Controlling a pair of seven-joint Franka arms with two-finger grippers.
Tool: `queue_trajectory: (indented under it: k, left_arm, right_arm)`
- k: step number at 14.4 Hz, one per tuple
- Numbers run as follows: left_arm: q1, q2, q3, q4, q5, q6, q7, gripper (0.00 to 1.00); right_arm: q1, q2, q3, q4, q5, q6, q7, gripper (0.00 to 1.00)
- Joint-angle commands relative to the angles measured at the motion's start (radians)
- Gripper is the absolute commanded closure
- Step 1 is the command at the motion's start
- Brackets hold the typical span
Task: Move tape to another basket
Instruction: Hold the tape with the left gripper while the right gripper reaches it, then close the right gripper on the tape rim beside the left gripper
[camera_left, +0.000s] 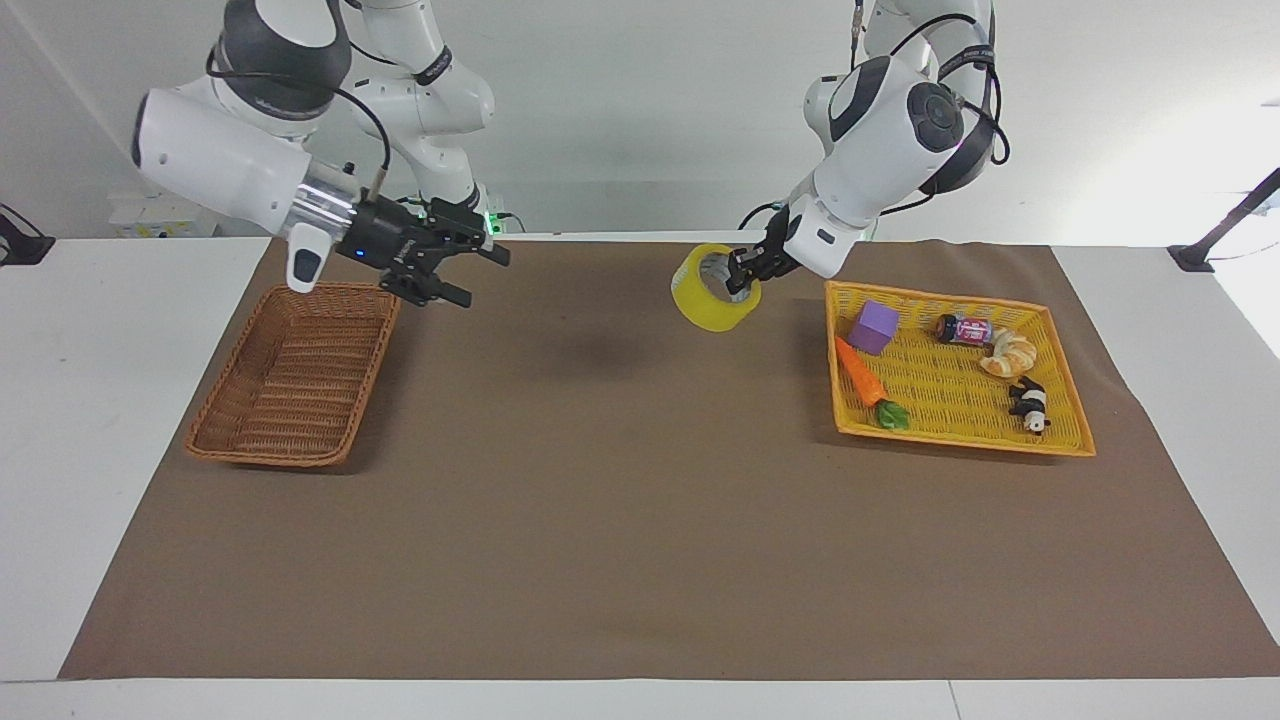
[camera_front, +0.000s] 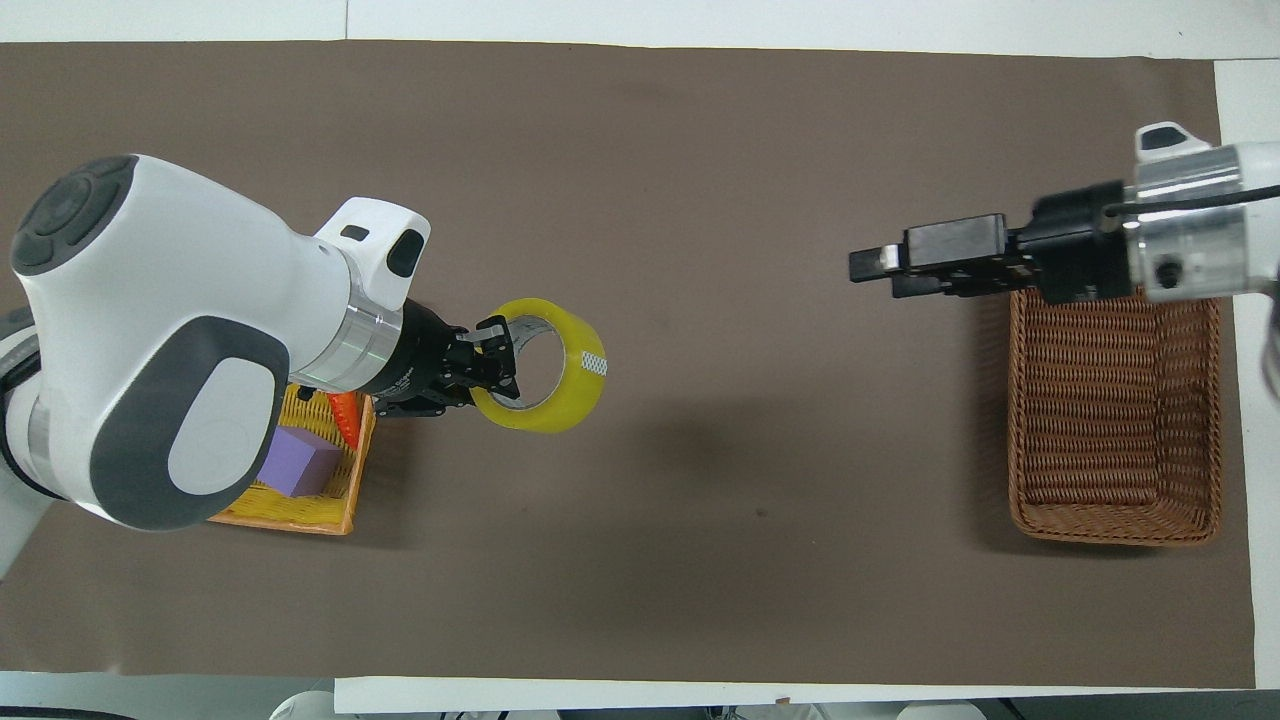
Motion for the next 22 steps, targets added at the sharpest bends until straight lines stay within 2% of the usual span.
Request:
queue_trajectory:
  k: [1,4,6,8,16,19,22]
  left_arm:
    - [-0.019,0.0,0.012,0.006,-0.011,0.023,-0.017,1.0]
    - [-0.033,-0.003,0.013,-0.002,-0.011,0.039,-0.018,1.0]
    - [-0.035,-0.006,0.012,-0.011,-0.011,0.052,-0.018,1.0]
    - [-0.035,-0.007,0.012,-0.014,-0.011,0.049,-0.022,1.0]
    - [-0.033,-0.009,0.013,-0.02,-0.011,0.052,-0.025,1.0]
    - [-0.032,-0.009,0.013,-0.02,-0.011,0.054,-0.025,1.0]
    - [-0.033,-0.009,0.013,-0.02,-0.011,0.054,-0.032,1.0]
  right_arm:
    - [0.123,0.039,-0.002,-0.043,0.115,0.14,-0.022,0.0]
    - [0.239,0.083,-0.002,-0.044,0.194,0.275,-0.016,0.0]
    - [0.323,0.091,-0.002,-0.05,0.228,0.367,0.085,0.0]
    - [0.372,0.096,-0.002,-0.05,0.231,0.41,0.109,0.0]
    - [0.391,0.08,-0.002,-0.084,0.229,0.386,0.115,0.0]
    - [0.388,0.074,-0.002,-0.084,0.216,0.325,0.112,0.03]
    - [0.386,0.074,-0.003,-0.084,0.203,0.312,0.109,0.08]
